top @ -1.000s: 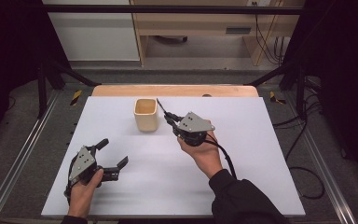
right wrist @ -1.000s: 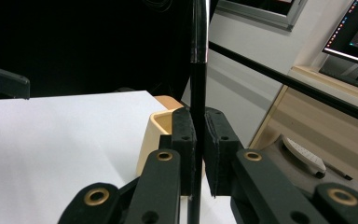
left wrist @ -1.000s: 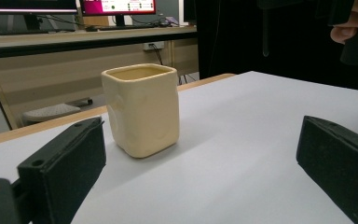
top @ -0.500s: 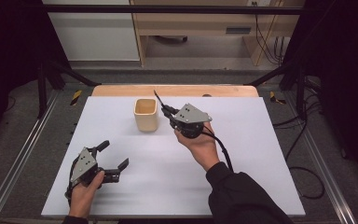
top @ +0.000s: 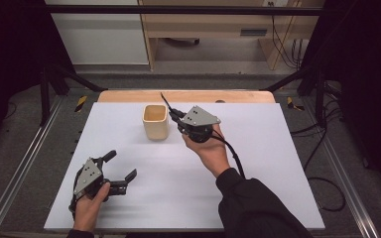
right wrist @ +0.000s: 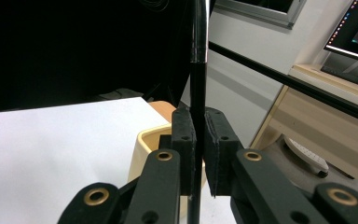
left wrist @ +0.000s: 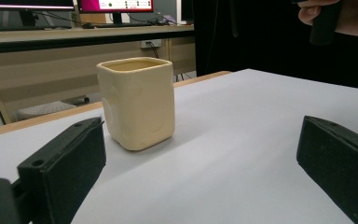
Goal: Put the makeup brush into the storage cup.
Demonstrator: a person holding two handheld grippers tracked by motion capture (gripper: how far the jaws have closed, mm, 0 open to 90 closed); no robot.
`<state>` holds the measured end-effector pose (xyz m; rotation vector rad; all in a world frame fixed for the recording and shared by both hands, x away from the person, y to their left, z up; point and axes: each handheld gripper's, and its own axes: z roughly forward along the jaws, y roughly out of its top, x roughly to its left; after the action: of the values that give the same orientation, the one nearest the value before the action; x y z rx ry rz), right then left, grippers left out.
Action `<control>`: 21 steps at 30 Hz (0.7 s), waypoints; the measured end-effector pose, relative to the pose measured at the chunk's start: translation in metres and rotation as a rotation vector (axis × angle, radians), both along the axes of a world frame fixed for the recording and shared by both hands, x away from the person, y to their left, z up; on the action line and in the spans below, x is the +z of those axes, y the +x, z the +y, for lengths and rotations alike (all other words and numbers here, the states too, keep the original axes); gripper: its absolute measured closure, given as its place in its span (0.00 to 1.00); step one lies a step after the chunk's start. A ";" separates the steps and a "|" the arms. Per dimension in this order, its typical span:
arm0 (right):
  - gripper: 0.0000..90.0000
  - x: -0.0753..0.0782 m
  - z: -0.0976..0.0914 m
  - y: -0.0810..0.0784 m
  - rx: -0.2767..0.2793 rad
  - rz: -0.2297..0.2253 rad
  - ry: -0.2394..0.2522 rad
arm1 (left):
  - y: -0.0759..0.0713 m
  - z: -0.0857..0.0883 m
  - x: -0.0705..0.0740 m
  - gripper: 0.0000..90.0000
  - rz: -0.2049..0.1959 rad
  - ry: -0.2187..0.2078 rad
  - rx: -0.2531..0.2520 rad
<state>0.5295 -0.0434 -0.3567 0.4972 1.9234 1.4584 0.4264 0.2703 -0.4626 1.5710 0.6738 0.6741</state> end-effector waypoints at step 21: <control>0.93 -0.006 0.004 0.014 -0.006 0.039 0.056 | -0.001 0.000 0.003 0.01 -0.012 -0.018 -0.017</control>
<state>0.5438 -0.0393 -0.3625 0.5601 1.9141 1.5126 0.4258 0.2703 -0.4591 1.5536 0.6550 0.6626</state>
